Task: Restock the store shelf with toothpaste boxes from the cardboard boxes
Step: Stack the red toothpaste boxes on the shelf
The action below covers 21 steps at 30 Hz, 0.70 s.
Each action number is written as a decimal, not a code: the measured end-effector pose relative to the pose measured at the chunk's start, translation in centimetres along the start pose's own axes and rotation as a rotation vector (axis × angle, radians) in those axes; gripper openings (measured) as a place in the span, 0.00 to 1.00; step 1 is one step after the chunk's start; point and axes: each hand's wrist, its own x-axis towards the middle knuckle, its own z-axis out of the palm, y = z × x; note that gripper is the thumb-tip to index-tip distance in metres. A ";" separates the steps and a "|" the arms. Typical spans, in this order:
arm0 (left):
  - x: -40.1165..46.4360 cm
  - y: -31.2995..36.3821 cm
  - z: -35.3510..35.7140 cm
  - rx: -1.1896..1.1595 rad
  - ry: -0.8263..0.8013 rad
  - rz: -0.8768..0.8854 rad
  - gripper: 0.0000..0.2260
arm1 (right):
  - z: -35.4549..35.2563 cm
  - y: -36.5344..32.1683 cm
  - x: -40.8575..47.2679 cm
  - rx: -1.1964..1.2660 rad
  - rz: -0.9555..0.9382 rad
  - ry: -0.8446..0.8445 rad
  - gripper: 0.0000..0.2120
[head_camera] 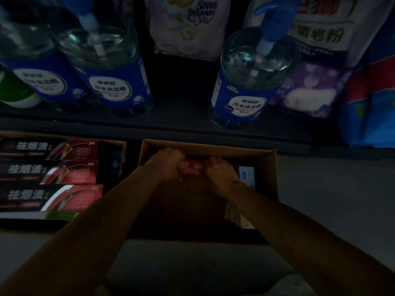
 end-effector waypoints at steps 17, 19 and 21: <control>-3.1 0.9 -2.4 0.066 0.036 0.047 0.24 | -2.8 0.3 -2.4 0.078 0.007 -0.047 0.25; -4.8 1.8 -3.8 0.085 0.049 0.064 0.25 | -4.4 0.3 -3.9 0.085 -0.003 -0.004 0.26; -6.8 2.7 -5.5 0.111 0.064 0.081 0.25 | -6.5 0.3 -5.6 0.074 -0.025 0.052 0.26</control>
